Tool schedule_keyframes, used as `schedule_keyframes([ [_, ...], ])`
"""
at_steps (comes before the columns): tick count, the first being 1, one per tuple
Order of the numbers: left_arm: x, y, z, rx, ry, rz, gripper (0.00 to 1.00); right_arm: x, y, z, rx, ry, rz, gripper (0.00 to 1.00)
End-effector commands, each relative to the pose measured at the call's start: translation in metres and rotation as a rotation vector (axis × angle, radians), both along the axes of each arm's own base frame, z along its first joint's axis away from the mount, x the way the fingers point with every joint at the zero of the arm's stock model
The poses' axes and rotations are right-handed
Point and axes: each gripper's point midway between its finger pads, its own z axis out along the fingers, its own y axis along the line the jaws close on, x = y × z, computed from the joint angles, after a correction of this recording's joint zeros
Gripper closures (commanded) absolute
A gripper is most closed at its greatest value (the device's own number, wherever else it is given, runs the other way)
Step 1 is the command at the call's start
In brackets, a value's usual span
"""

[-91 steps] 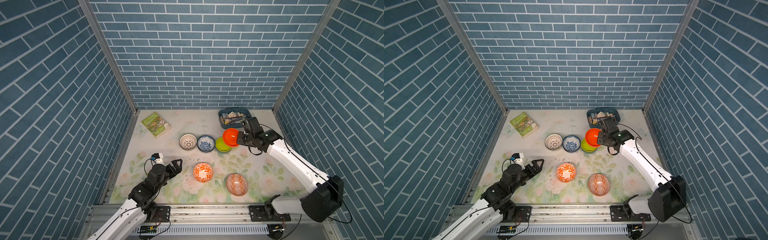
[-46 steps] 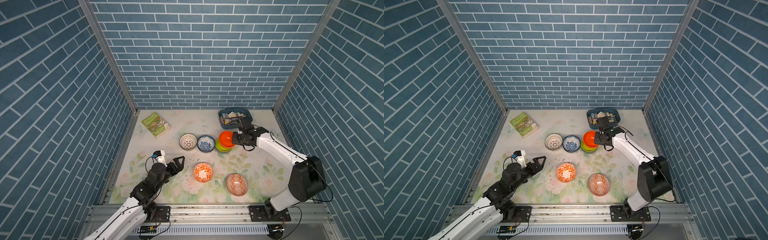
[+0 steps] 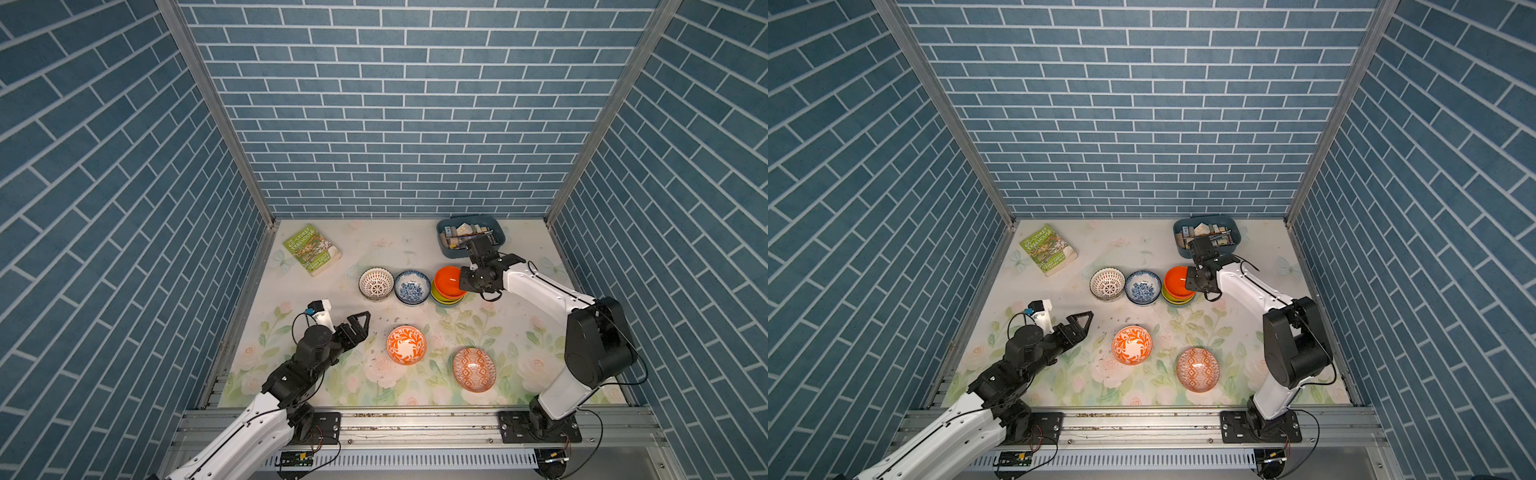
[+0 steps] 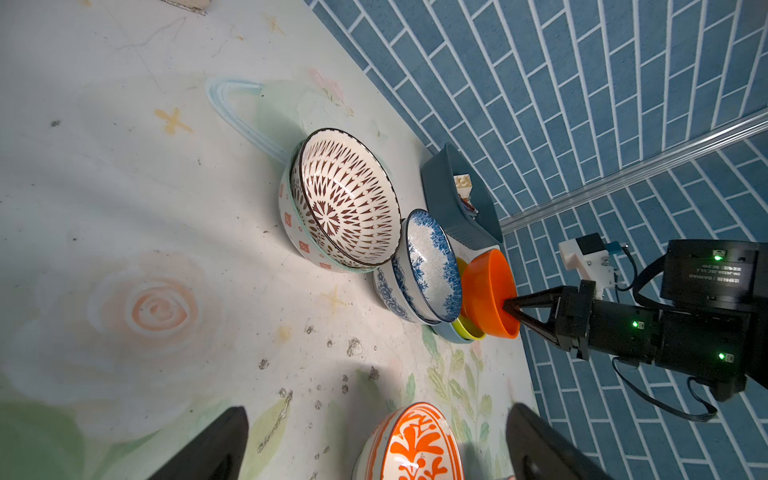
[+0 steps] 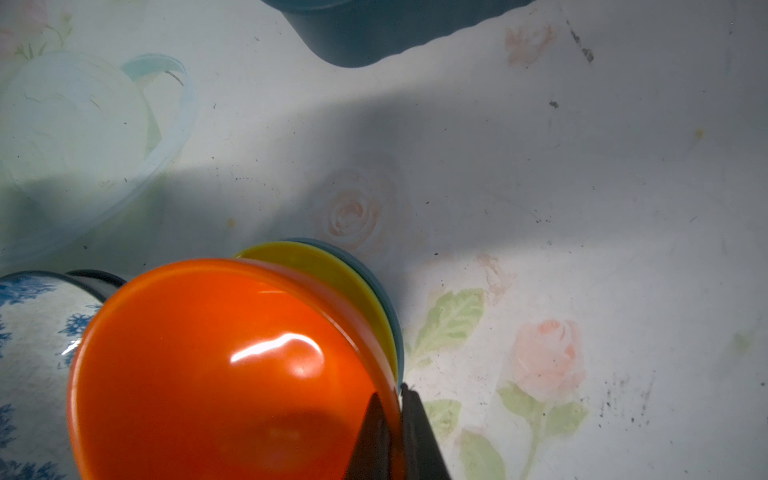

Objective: Stack the bowls
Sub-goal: Place the bowl on the bowl.

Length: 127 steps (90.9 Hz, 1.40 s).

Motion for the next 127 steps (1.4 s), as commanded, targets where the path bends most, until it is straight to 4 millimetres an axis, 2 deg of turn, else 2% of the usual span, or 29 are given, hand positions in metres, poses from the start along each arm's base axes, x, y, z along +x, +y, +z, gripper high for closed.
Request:
schedule_keyframes([
  [1, 0.000, 0.000, -0.003, 0.013, -0.009, -0.007, 0.00, 0.008, 0.010, 0.004, 0.020, -0.027, 0.019, 1.00],
  [44, 0.000, 0.001, -0.002, 0.012, -0.014, -0.004, 0.00, 0.008, 0.011, -0.005, 0.006, -0.007, 0.015, 1.00],
  [62, 0.001, 0.001, -0.003, 0.014, -0.016, 0.000, 0.00, 0.006, 0.013, -0.003, 0.003, -0.006, 0.020, 0.82],
  [74, 0.001, 0.002, -0.003, 0.015, -0.016, 0.002, 0.00, 0.003, 0.014, -0.002, 0.009, -0.005, 0.013, 0.74],
  [101, 0.000, 0.002, -0.003, 0.014, -0.019, 0.001, 0.00, -0.007, 0.008, 0.016, 0.016, -0.032, -0.001, 0.69],
  [114, 0.001, -0.001, -0.005, 0.020, -0.008, -0.010, 0.00, -0.025, 0.001, 0.037, 0.056, -0.071, -0.013, 0.66],
  [123, 0.002, -0.003, -0.008, 0.030, 0.004, -0.021, 0.00, -0.052, -0.009, 0.042, 0.094, -0.069, -0.013, 0.62],
  [127, 0.002, -0.004, -0.009, 0.031, 0.008, -0.026, 0.00, -0.068, -0.015, 0.037, 0.100, -0.050, -0.011, 0.60],
])
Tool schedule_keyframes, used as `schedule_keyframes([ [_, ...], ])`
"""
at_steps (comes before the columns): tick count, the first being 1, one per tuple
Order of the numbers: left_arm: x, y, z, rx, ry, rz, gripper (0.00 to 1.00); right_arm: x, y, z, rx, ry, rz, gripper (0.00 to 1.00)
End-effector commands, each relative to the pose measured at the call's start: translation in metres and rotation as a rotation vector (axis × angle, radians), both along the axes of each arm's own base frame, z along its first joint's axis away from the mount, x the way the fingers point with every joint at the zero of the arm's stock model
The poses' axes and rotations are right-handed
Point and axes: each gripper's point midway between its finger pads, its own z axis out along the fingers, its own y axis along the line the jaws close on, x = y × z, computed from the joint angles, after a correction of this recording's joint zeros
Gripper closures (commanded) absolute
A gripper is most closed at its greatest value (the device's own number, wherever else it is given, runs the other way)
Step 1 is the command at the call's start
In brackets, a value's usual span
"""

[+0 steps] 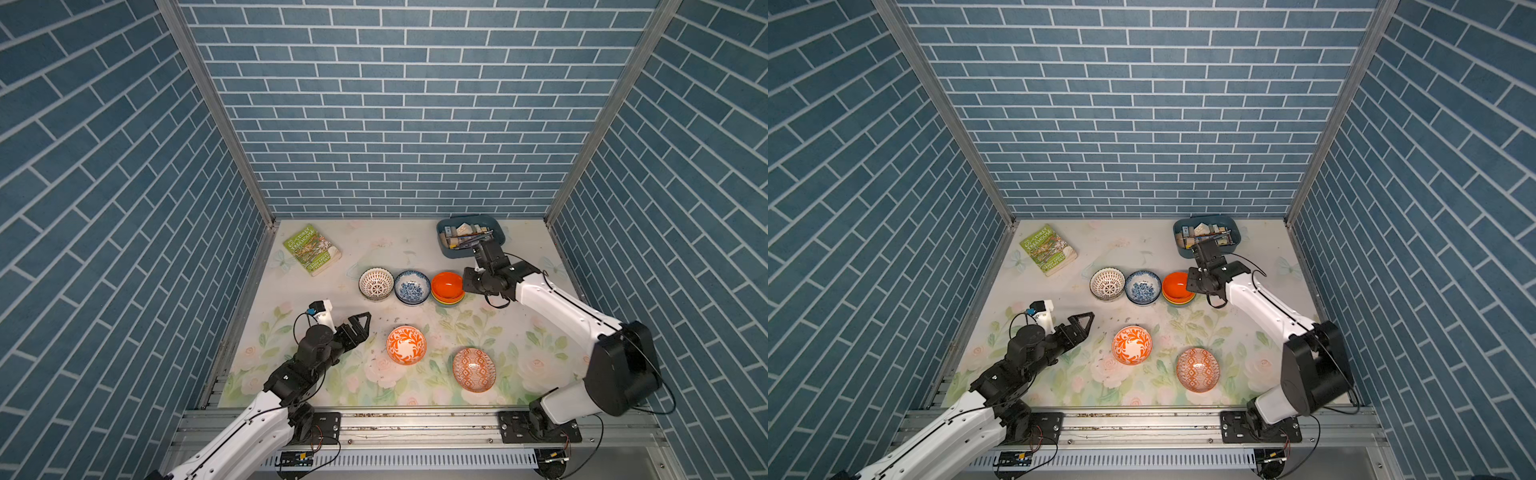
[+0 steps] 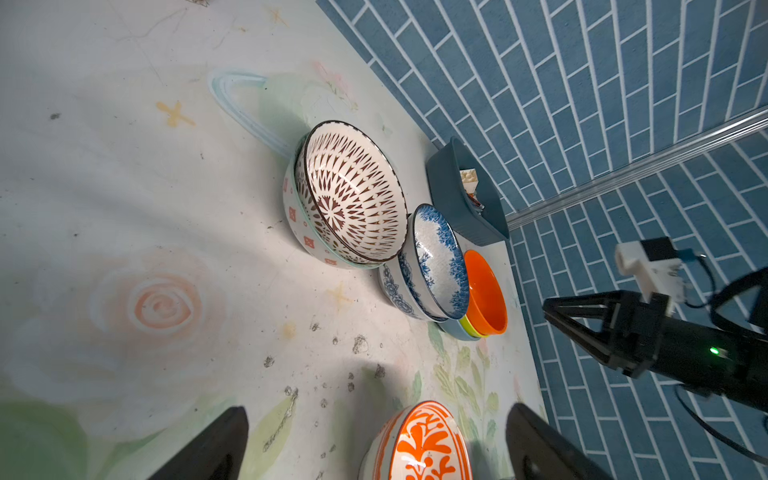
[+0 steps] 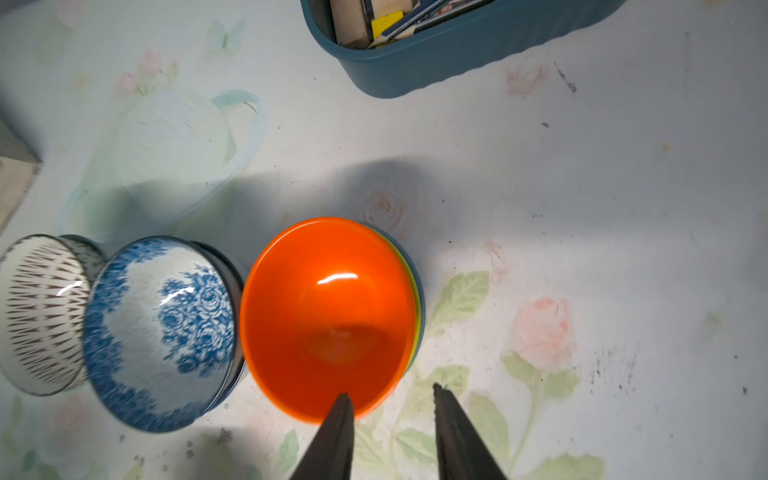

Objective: Stack the bowls
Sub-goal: Place the bowl on the bowl, then pick up the bowl from the center of the board.

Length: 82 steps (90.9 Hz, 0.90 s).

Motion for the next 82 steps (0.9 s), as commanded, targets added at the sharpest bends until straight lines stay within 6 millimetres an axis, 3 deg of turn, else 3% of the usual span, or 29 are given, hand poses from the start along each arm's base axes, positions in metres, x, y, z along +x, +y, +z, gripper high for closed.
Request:
schedule_keyframes([
  [1, 0.001, -0.003, -0.001, 0.013, -0.008, -0.021, 0.00, -0.041, -0.015, -0.011, 0.021, 0.064, -0.014, 0.60],
  [7, 0.002, -0.005, -0.002, 0.012, -0.005, -0.029, 0.00, -0.066, -0.021, -0.013, 0.059, 0.079, -0.005, 0.57],
  [18, 0.003, -0.010, -0.006, 0.023, 0.011, -0.051, 0.00, -0.116, -0.038, -0.035, 0.086, 0.154, -0.002, 0.56],
  [32, 0.003, -0.017, -0.009, 0.021, 0.023, -0.080, 0.00, -0.157, -0.055, -0.050, 0.110, 0.193, -0.028, 0.54],
  [49, 0.003, -0.019, -0.012, 0.020, 0.032, -0.091, 0.00, -0.183, -0.051, -0.056, 0.159, 0.223, -0.012, 0.54],
  [61, 0.002, -0.019, -0.011, 0.015, 0.030, -0.094, 0.00, -0.198, -0.052, -0.072, 0.127, 0.270, -0.004, 0.56],
  [82, 0.001, -0.019, -0.011, 0.017, 0.034, -0.097, 0.00, -0.205, -0.060, -0.091, 0.058, 0.291, -0.021, 0.59],
])
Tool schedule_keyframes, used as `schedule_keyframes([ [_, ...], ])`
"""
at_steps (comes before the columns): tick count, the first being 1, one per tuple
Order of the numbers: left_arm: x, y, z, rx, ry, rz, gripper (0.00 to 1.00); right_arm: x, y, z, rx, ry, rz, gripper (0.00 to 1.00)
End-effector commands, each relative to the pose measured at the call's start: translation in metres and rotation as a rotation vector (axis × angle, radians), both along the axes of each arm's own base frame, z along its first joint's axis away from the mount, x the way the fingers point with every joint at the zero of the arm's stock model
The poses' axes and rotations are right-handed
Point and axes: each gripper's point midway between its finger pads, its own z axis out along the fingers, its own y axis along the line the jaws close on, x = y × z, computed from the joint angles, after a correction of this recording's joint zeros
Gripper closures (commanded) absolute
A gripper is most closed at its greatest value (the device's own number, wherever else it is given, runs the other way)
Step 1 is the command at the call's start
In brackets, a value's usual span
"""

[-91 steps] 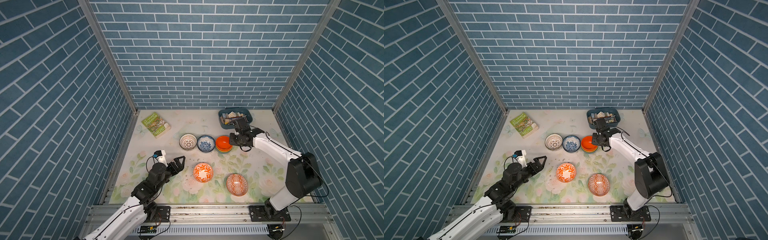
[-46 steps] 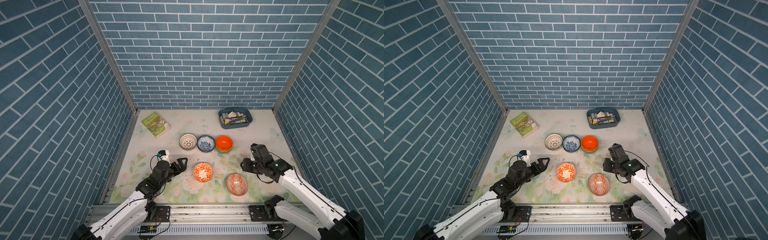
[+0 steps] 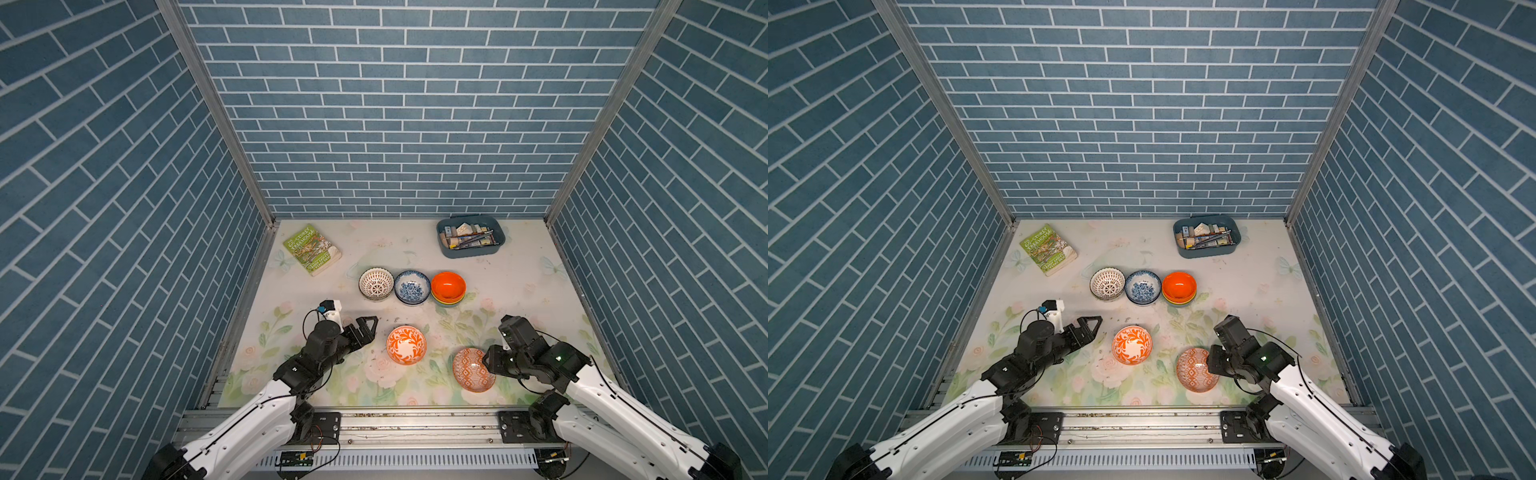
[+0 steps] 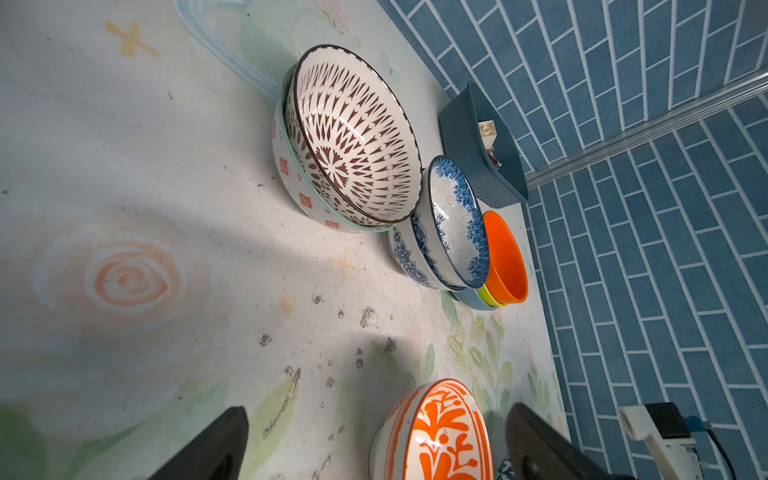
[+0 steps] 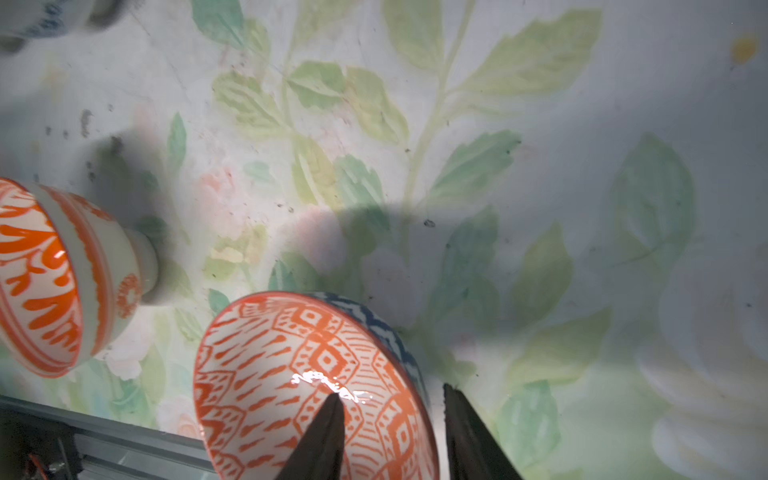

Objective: Stack the bowls
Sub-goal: Pick up the bowl from the center of the board.

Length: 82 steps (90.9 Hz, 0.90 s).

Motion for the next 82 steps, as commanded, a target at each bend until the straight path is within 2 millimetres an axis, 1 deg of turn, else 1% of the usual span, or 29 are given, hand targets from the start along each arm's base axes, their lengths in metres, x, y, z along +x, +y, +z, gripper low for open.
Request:
schedule_keyframes([
  [1, 0.001, -0.003, 0.007, -0.005, -0.025, -0.016, 0.00, -0.004, -0.009, -0.009, -0.047, 0.024, -0.041, 0.59],
  [25, 0.002, -0.003, 0.007, 0.000, -0.024, -0.014, 0.00, -0.004, -0.008, -0.020, -0.070, 0.038, -0.034, 0.77],
  [40, 0.003, -0.003, 0.006, 0.003, -0.024, -0.014, 0.00, 0.000, -0.008, -0.023, -0.086, 0.033, -0.041, 0.86],
  [52, 0.003, -0.003, 0.006, 0.007, -0.023, -0.016, 0.00, 0.005, -0.007, -0.024, -0.100, 0.025, -0.044, 1.00],
  [61, 0.003, -0.003, 0.006, 0.009, -0.022, -0.017, 0.00, 0.013, -0.008, -0.018, -0.114, -0.001, -0.060, 1.00],
  [72, 0.003, -0.004, 0.006, 0.008, -0.022, -0.019, 0.00, 0.029, -0.015, -0.003, -0.149, -0.060, -0.104, 1.00],
  [82, 0.003, -0.003, 0.007, 0.005, -0.026, -0.019, 0.00, 0.048, -0.023, 0.014, -0.153, -0.119, -0.157, 1.00],
])
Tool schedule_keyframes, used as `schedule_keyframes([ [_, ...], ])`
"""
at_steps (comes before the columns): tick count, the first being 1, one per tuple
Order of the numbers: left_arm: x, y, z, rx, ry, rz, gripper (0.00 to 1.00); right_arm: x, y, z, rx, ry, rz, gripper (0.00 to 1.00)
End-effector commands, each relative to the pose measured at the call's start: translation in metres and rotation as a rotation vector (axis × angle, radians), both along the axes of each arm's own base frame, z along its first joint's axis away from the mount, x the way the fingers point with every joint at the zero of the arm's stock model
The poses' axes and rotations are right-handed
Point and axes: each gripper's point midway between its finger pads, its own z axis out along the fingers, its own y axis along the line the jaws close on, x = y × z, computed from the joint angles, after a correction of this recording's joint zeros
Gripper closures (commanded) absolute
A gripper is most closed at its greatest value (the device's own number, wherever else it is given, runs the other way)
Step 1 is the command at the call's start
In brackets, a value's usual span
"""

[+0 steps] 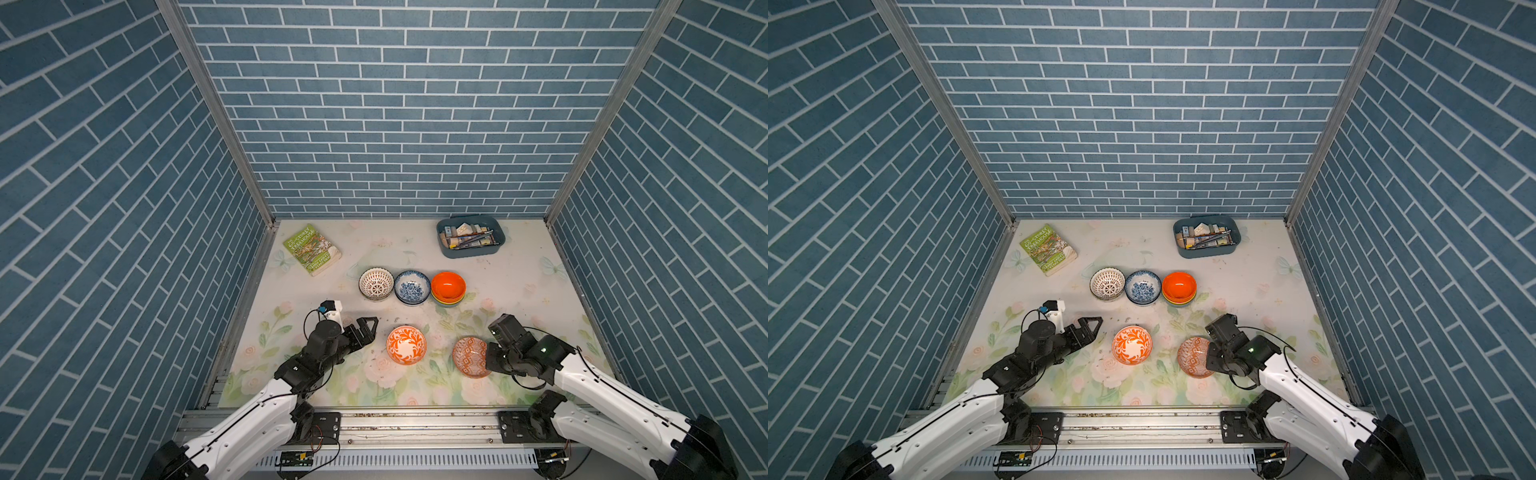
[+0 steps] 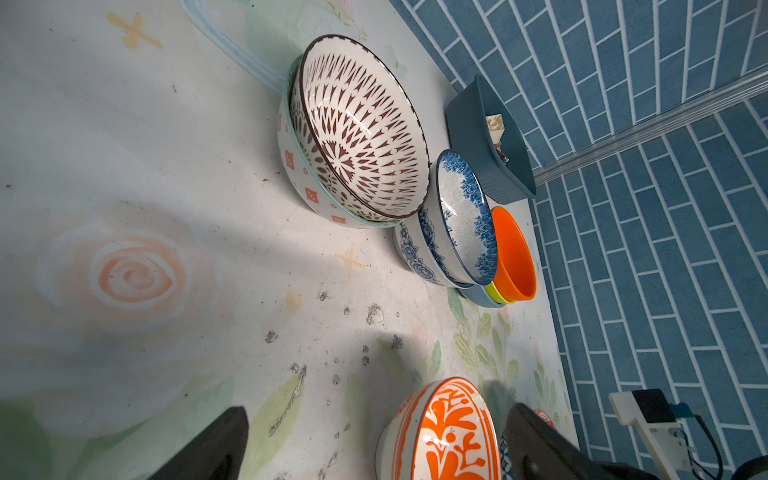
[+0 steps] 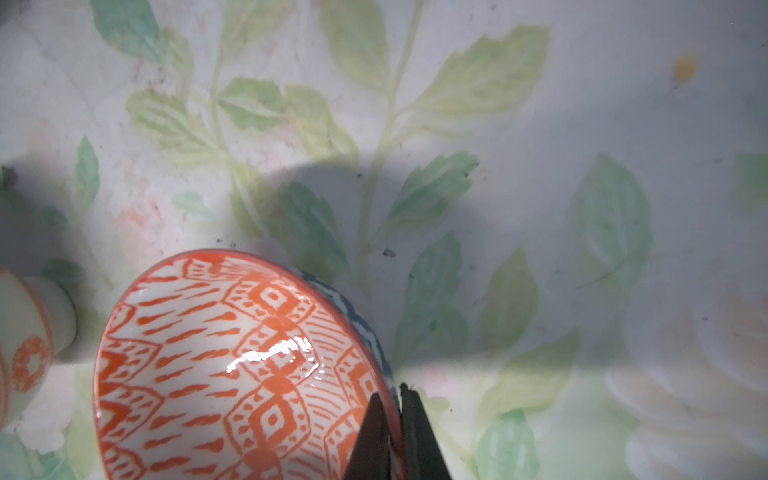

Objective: Stack the bowls
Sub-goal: Pick up the bowl from the center of the board, then place the bowl at the center of the board.

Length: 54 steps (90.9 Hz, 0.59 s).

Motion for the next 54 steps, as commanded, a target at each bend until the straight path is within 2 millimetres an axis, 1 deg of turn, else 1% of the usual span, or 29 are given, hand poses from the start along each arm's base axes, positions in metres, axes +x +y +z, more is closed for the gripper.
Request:
schedule_keyframes([
  [1, 0.003, -0.003, 0.012, -0.009, -0.038, -0.016, 0.00, 0.030, -0.014, 0.026, -0.033, -0.114, -0.075, 1.00],
  [10, 0.002, -0.003, 0.012, -0.010, -0.040, -0.015, 0.00, 0.048, -0.017, 0.037, -0.021, -0.149, -0.093, 1.00],
  [20, 0.002, -0.003, 0.013, -0.011, -0.043, -0.017, 0.00, 0.065, -0.020, 0.040, -0.003, -0.153, -0.111, 1.00],
  [31, 0.002, -0.002, 0.014, -0.014, -0.047, -0.014, 0.00, 0.088, -0.022, 0.051, -0.005, -0.184, -0.147, 1.00],
  [41, 0.002, -0.002, 0.013, -0.013, -0.048, -0.013, 0.00, 0.105, -0.028, 0.056, -0.009, -0.204, -0.172, 1.00],
  [46, 0.001, -0.001, 0.014, -0.014, -0.050, -0.012, 0.00, 0.113, -0.038, 0.054, -0.016, -0.202, -0.198, 1.00],
  [54, 0.001, -0.001, 0.015, -0.016, -0.055, -0.011, 0.00, 0.126, -0.049, 0.053, 0.024, -0.208, -0.221, 1.00],
])
